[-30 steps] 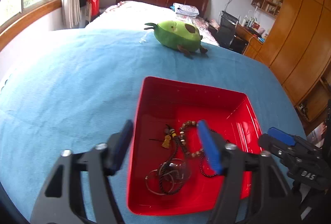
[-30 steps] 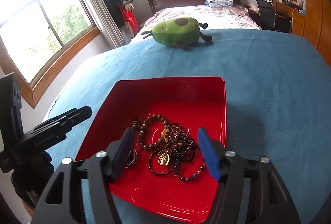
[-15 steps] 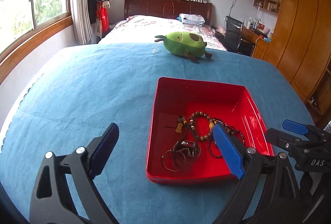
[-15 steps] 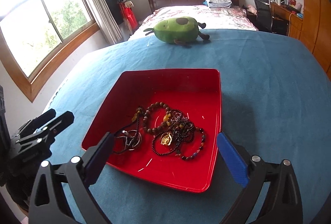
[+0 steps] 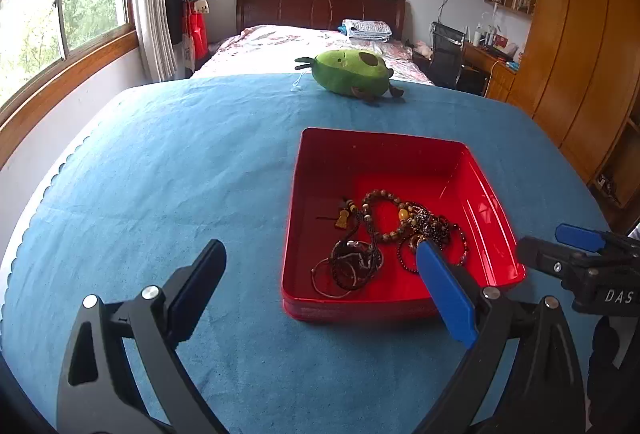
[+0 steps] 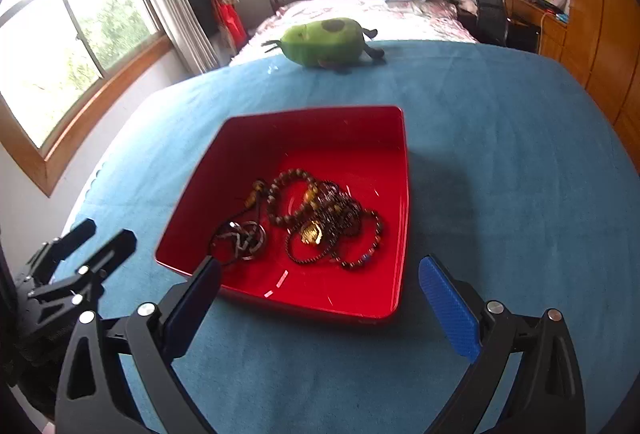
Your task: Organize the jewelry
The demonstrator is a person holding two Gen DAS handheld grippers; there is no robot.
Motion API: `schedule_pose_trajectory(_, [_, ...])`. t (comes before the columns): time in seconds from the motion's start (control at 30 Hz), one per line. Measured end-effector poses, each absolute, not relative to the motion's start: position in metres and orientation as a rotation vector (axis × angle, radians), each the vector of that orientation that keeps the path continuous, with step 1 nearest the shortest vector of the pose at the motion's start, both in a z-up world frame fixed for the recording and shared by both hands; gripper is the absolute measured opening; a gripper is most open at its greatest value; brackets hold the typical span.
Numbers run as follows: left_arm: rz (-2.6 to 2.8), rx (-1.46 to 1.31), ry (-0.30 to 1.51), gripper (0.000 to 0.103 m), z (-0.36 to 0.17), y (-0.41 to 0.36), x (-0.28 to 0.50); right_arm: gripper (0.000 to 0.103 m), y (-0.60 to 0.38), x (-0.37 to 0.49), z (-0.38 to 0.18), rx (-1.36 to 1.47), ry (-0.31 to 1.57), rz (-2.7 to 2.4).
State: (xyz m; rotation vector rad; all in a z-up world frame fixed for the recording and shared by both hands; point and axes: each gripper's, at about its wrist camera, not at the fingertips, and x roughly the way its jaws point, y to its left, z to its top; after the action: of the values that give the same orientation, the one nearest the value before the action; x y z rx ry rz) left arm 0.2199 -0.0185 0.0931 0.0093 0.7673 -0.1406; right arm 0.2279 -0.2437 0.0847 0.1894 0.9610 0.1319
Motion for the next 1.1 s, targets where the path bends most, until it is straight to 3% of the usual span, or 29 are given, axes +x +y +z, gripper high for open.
schedule_pose_trajectory(0.37, [-0.125, 0.019, 0.902, 0.098, 0.078, -0.009, 0.229, 0.099, -0.235, 0.221, 0.07, 0.193, 1.054, 0.169])
schedule_pose_trajectory(1.1, [-0.131, 0.046, 0.938, 0.098, 0.068, -0.016, 0.232, 0.099, -0.238, 0.227, 0.058, 0.174, 1.07, 0.138])
